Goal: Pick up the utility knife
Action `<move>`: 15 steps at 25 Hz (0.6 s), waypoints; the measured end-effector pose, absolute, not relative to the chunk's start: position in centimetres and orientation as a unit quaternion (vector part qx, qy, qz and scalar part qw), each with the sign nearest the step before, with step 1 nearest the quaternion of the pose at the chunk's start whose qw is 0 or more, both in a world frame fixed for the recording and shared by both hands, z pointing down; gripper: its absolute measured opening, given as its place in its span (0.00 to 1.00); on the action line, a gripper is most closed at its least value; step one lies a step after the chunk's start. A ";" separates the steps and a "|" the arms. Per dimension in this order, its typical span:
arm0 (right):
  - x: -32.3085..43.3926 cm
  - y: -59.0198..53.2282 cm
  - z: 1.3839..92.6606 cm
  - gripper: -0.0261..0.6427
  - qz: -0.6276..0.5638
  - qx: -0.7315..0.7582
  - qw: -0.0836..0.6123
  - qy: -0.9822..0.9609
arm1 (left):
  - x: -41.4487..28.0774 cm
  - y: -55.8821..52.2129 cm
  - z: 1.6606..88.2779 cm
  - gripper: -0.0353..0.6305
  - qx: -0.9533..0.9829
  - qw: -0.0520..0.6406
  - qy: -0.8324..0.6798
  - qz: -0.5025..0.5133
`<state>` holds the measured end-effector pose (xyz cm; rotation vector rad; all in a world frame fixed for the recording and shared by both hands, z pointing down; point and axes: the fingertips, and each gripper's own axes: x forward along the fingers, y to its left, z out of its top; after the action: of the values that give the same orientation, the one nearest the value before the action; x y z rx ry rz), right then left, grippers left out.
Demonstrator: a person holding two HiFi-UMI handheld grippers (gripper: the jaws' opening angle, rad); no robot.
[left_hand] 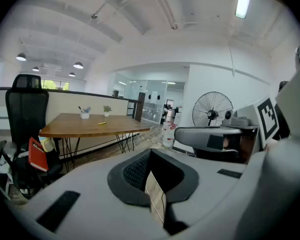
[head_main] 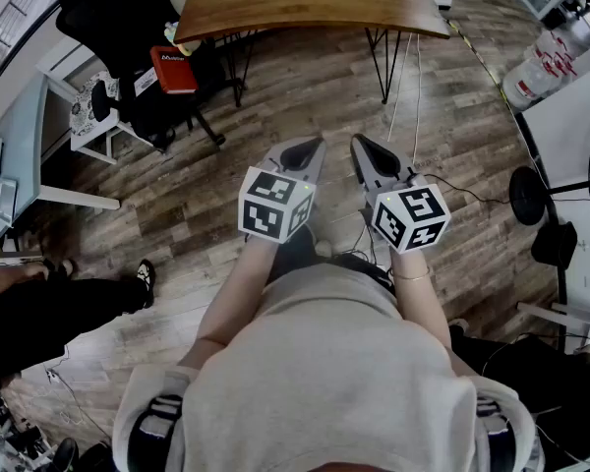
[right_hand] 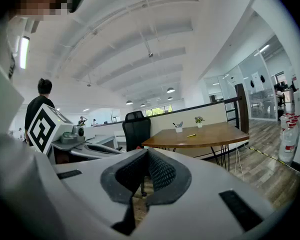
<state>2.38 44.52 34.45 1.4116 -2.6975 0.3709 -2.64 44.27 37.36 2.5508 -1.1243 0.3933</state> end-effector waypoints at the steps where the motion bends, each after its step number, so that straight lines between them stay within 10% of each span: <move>1: 2.1 44.6 34.5 0.05 0.118 0.458 0.040 -0.880 | -2.8 44.2 37.4 0.07 0.893 0.167 -0.396 0.135; 15: 1.3 45.3 34.3 0.06 0.118 0.449 0.036 -0.885 | -3.5 44.3 37.7 0.07 0.889 0.171 -0.400 0.143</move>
<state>1.28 45.34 34.34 1.3788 -2.7192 0.3634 -3.50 44.30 37.68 2.5238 -1.1360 0.4068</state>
